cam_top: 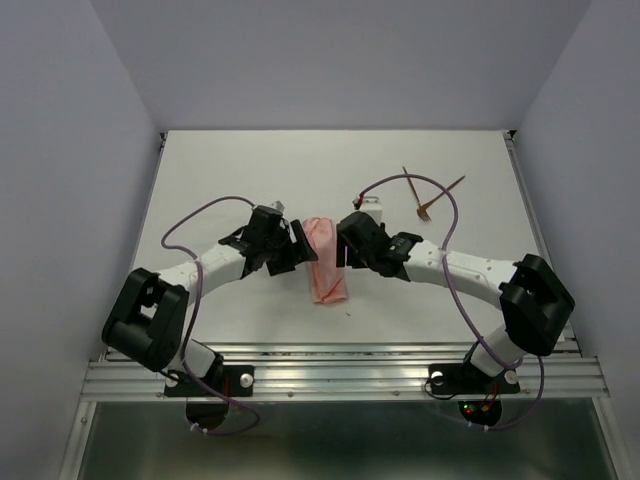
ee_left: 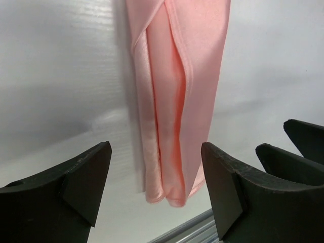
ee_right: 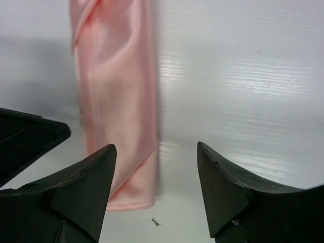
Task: Fold the napkin into a case and place the utensils inside
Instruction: Smooth out the smaller rectangle-folded napkin at the center of the board.
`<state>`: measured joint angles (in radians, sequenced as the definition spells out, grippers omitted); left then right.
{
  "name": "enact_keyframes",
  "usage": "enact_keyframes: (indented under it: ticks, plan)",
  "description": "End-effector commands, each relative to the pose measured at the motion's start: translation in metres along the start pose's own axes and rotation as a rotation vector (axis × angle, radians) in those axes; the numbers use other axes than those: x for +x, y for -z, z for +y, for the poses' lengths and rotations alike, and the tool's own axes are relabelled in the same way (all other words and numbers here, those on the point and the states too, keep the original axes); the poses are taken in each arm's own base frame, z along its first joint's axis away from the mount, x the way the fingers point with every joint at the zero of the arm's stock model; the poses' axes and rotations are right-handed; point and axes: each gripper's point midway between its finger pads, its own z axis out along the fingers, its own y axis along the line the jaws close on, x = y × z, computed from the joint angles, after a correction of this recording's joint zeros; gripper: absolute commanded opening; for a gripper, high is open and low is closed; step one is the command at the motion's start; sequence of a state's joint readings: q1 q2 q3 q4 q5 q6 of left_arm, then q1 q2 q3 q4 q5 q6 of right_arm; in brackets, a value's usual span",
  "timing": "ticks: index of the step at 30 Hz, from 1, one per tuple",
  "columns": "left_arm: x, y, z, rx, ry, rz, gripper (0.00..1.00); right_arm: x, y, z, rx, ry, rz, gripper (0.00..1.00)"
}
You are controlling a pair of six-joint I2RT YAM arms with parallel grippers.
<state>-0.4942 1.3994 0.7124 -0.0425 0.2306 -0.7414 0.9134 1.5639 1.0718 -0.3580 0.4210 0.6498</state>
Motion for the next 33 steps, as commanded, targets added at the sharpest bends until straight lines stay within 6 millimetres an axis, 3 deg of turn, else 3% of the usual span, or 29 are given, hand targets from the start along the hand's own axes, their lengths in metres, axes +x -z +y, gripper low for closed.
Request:
enact_keyframes:
  ticks: [1,5,10,14,20,27,30,33]
  plan:
    - [-0.016,-0.009,-0.021,0.032,-0.024,-0.022,0.84,-0.022,0.006,-0.015,0.01,-0.106,-0.057,0.7]
    - [-0.024,-0.023,-0.022,0.007,-0.011,-0.024,0.83,-0.026,0.006,-0.028,0.03,-0.114,-0.064,0.7]
    - [-0.039,-0.036,-0.035,0.025,0.003,-0.044,0.82,-0.019,0.001,-0.022,0.008,-0.103,-0.031,0.68]
    - [-0.044,-0.05,-0.031,-0.008,0.013,-0.047,0.8,-0.018,-0.002,-0.017,-0.008,-0.108,-0.019,0.68]
    - [-0.042,-0.066,-0.017,-0.065,0.024,-0.031,0.61,-0.015,-0.002,-0.018,-0.009,-0.102,-0.012,0.65]
    - [-0.038,-0.065,-0.012,-0.065,0.027,-0.036,0.37,-0.008,-0.004,-0.018,-0.013,-0.1,0.01,0.63]
    - [-0.038,-0.064,-0.014,-0.053,0.022,-0.038,0.2,-0.008,-0.005,-0.017,-0.016,-0.099,0.013,0.62]
    - [-0.038,-0.064,-0.015,-0.048,0.019,-0.037,0.15,-0.007,-0.006,-0.015,-0.021,-0.097,0.019,0.62]
